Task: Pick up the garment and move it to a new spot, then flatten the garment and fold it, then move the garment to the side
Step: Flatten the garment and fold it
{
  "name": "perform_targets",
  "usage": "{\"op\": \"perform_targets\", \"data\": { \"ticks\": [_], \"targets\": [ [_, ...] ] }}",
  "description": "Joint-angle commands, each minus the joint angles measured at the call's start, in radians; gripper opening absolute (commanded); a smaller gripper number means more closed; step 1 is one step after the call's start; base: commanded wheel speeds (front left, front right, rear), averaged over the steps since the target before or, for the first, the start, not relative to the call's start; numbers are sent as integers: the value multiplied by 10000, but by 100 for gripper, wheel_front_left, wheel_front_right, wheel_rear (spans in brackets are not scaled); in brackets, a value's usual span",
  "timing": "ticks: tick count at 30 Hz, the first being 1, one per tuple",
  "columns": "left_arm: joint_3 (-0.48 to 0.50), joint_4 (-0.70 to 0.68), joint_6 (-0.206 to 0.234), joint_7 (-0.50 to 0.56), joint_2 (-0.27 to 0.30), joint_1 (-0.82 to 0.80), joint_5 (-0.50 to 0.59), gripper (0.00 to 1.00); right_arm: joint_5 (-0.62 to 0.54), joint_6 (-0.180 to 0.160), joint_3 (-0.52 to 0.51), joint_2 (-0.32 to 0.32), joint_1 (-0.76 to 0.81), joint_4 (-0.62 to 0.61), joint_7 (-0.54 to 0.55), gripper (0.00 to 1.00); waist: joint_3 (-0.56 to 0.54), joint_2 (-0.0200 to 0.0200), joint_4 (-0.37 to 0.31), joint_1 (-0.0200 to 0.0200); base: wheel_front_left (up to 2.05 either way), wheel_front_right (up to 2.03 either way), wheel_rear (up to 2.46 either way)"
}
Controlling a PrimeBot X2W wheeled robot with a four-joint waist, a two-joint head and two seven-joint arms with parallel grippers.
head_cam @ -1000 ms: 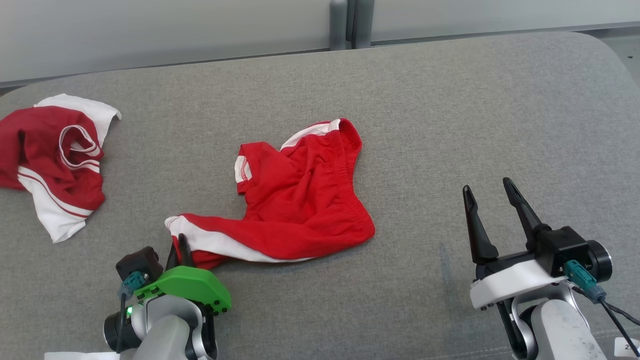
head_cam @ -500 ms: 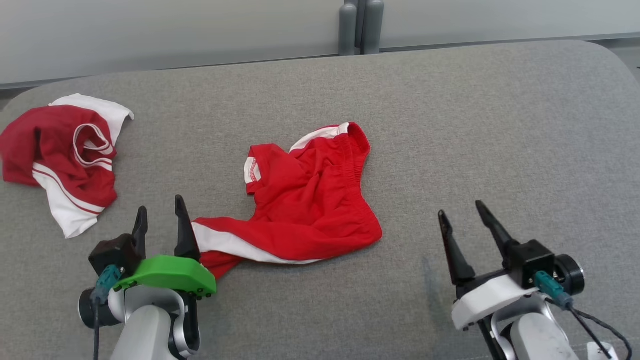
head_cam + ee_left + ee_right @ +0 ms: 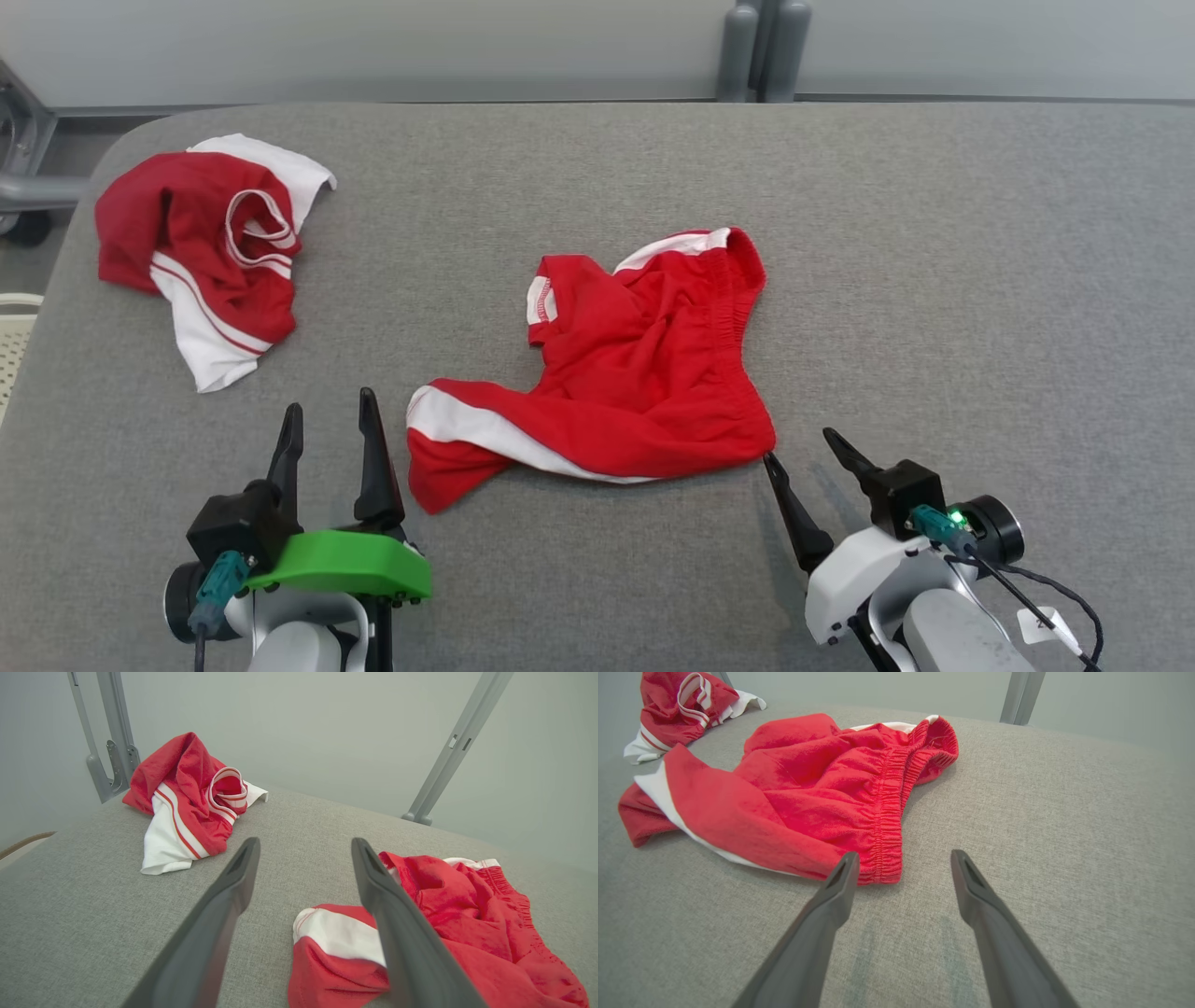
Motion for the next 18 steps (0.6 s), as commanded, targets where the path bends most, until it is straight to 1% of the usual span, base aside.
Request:
{"op": "perform_targets", "data": {
  "ticks": [1, 7, 10, 16, 17, 18],
  "targets": [
    [-91, -164, 96, -1, 12, 240, -82, 100, 27, 3, 67, -94, -242, 317, -42, 100, 101, -1, 401, 0, 0, 0, 0],
    [-381, -452, 326, -1, 13, 448, -190, 100, 381, 3, 181, -183, -868, 1414, -41, 100, 230, -1, 925, 0, 0, 0, 0],
    [-493, -499, 375, -1, 12, 461, -202, 100, 585, 4, 207, -214, -1099, 1904, -41, 100, 294, -1, 1128, 0, 0, 0, 0],
    [-576, -523, 435, -1, 11, 503, -187, 100, 1117, 3, 503, -320, -1459, 2455, -41, 100, 387, -1, 1384, 0, 0, 0, 0],
    [-586, -519, 441, -1, 11, 518, -188, 100, 1191, 4, 571, -339, -1513, 2468, -41, 76, 393, -1, 1398, 0, 0, 0, 0],
    [-580, -508, 454, -1, 11, 538, -174, 100, 1250, 4, 623, -366, -1548, 2469, -41, 46, 394, -1, 1402, 0, 0, 0, 0]
  ]
}}
